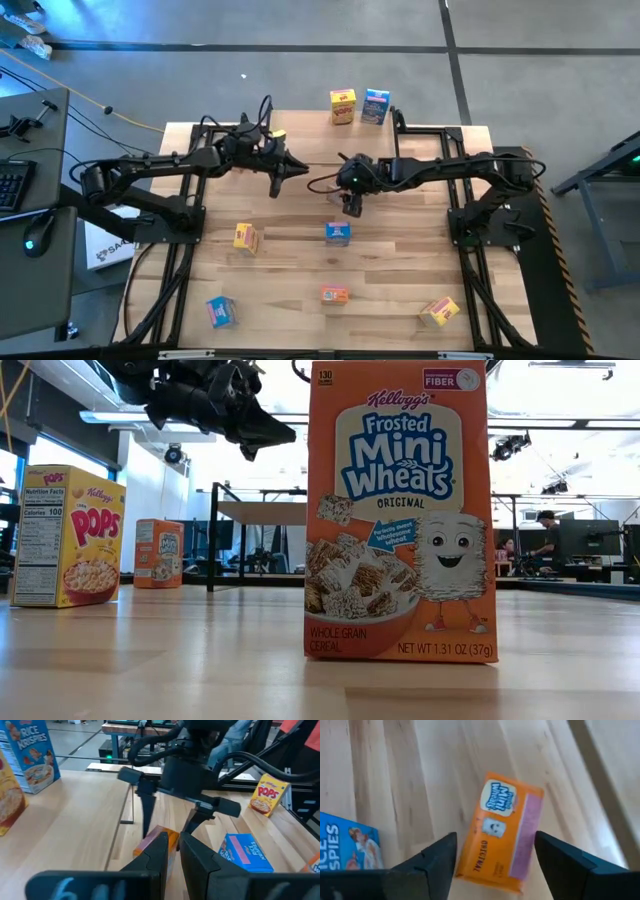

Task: Stack cereal on shelf
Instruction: Put the middle right orange cereal box on the shelf

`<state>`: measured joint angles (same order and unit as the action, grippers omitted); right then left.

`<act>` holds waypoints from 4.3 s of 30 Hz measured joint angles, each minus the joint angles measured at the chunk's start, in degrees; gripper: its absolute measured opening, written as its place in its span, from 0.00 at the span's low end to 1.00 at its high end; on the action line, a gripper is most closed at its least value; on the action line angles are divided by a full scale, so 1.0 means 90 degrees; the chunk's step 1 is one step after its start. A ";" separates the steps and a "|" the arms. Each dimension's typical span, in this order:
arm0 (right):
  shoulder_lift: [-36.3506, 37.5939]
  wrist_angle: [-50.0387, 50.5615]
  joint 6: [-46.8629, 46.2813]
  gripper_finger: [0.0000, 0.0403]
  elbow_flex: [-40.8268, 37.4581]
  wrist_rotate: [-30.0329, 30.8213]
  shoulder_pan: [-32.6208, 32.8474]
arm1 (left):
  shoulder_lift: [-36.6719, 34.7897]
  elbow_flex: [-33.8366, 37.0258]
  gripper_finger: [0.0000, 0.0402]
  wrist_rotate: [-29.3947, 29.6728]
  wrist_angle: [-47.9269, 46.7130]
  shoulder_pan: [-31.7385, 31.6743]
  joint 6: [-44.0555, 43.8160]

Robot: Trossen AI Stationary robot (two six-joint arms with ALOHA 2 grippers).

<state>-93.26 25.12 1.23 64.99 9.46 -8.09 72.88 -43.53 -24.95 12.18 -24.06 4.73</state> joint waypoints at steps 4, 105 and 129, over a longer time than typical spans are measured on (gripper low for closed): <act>0.0282 0.0539 0.0290 0.61 0.0400 0.0170 0.0163 | 0.0002 0.0000 0.10 0.0000 0.0003 0.0124 -0.0015; 0.2207 -0.1387 -0.1141 0.00 -0.2110 0.1623 0.1881 | 0.2884 -0.2929 0.49 0.1268 -0.2798 0.1273 0.2380; 0.2427 -0.1449 -0.1277 0.00 -0.2110 0.1677 0.2573 | 0.3759 -0.3711 0.60 0.2213 -0.2965 0.1387 0.3254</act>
<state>-71.42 12.08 -10.26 46.00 24.56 15.07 106.72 -76.93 -5.03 -14.51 -11.57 34.02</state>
